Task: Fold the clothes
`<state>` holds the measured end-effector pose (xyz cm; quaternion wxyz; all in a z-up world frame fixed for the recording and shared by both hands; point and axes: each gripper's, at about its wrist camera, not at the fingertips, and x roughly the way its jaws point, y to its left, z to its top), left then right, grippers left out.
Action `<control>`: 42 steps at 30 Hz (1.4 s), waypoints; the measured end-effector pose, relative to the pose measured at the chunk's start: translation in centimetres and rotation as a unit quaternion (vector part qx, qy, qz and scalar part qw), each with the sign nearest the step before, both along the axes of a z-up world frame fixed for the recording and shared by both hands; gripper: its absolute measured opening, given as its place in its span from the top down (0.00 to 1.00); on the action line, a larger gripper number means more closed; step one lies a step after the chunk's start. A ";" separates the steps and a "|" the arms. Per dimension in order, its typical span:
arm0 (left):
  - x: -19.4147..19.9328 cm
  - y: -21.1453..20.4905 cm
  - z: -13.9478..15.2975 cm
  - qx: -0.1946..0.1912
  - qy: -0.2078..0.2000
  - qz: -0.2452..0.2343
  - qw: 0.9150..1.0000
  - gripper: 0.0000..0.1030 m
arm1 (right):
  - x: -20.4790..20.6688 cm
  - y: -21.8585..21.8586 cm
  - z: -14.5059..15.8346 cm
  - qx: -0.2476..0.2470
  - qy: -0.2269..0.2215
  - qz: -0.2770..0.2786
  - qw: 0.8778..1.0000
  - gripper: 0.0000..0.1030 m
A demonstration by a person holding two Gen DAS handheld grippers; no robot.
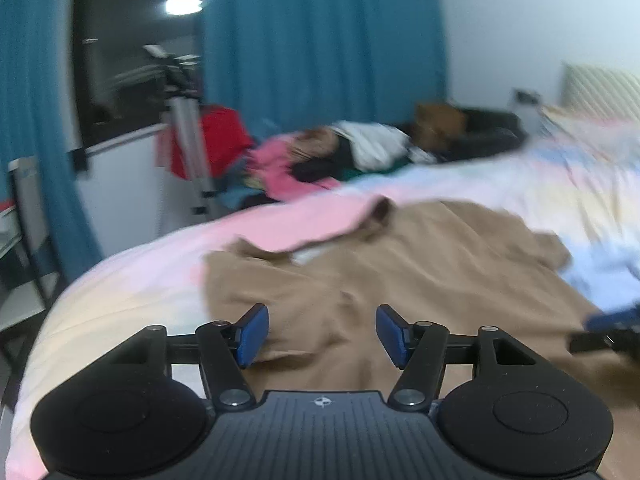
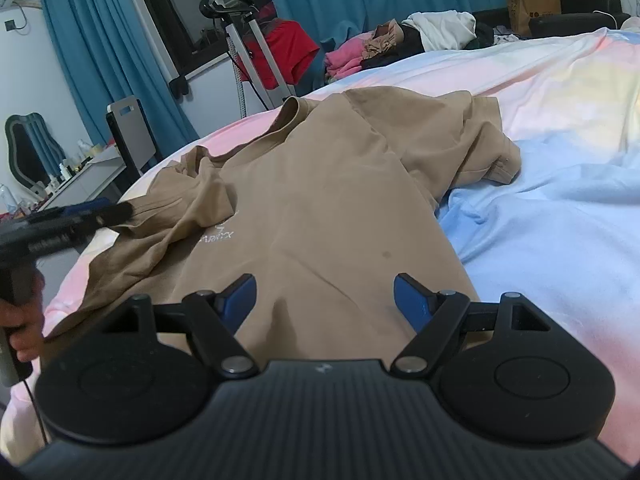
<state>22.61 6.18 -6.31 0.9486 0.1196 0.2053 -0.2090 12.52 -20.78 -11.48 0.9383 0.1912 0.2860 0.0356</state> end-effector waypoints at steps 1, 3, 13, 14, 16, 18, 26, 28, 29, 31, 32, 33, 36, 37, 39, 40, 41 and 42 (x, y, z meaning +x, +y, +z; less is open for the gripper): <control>0.1 0.4 0.0 -0.002 -0.007 0.012 1.000 0.38 | 0.0 0.0 0.0 0.001 0.001 0.000 1.000 0.25; 0.7 0.7 -0.3 0.006 -0.002 0.021 1.000 0.35 | 0.0 -0.1 0.0 0.001 0.002 0.000 1.000 0.25; 5.2 0.4 -1.5 0.032 0.051 0.037 0.997 0.90 | 0.2 0.1 -0.3 -0.003 0.005 0.001 1.000 0.24; 5.3 1.2 -1.0 -0.002 0.058 0.044 0.997 0.91 | 0.2 0.1 -0.4 -0.003 0.006 0.001 1.000 0.24; 5.2 3.3 0.0 -0.072 0.055 0.077 0.993 0.92 | 0.3 0.1 -0.4 -0.003 0.006 0.001 1.000 0.24; 5.1 6.1 1.1 -0.150 0.051 0.124 0.980 0.92 | 0.3 0.1 -0.4 -0.003 0.006 0.000 1.000 0.25; 3.1 18.1 1.3 -0.270 0.047 0.412 0.869 0.92 | 0.3 0.2 -0.6 -0.006 0.007 0.000 1.000 0.24; 3.0 20.0 0.0 -0.248 0.065 0.447 0.857 0.92 | 0.3 0.2 -0.6 -0.009 0.007 0.001 1.000 0.24; 3.1 20.7 -0.7 -0.240 0.076 0.453 0.855 0.91 | 0.3 0.3 -0.6 -0.010 0.007 0.001 1.000 0.24; 3.0 21.7 -1.7 -0.243 0.091 0.458 0.850 0.90 | 0.3 0.3 -0.6 -0.013 0.006 0.002 1.000 0.24; 2.7 22.2 -2.0 -0.251 0.096 0.458 0.847 0.88 | 0.2 0.3 -0.6 -0.013 0.005 0.002 1.000 0.24; 2.5 22.5 -2.1 -0.257 0.099 0.457 0.846 0.87 | 0.3 0.3 -0.7 -0.013 0.005 0.001 1.000 0.24; 1.3 22.2 -1.2 -0.248 0.092 0.444 0.856 0.85 | 0.4 0.3 -0.7 -0.015 0.006 0.001 1.000 0.24; 0.9 21.7 -0.7 -0.239 0.093 0.437 0.862 0.82 | 0.4 0.3 -0.7 -0.015 0.005 0.001 1.000 0.24; -0.1 20.6 0.3 -0.223 0.093 0.420 0.875 0.68 | 0.3 0.3 -0.7 -0.015 0.004 0.002 1.000 0.23; -1.0 19.7 1.0 -0.212 0.090 0.411 0.882 0.59 | 0.3 0.3 -0.6 -0.015 0.003 0.002 1.000 0.23; -1.9 18.5 1.6 -0.198 0.086 0.401 0.890 0.55 | 0.3 0.3 -0.5 -0.015 0.002 0.002 1.000 0.23; -3.1 17.0 2.4 -0.182 0.080 0.387 0.901 0.55 | 0.3 0.3 -0.4 -0.015 0.000 0.003 1.000 0.23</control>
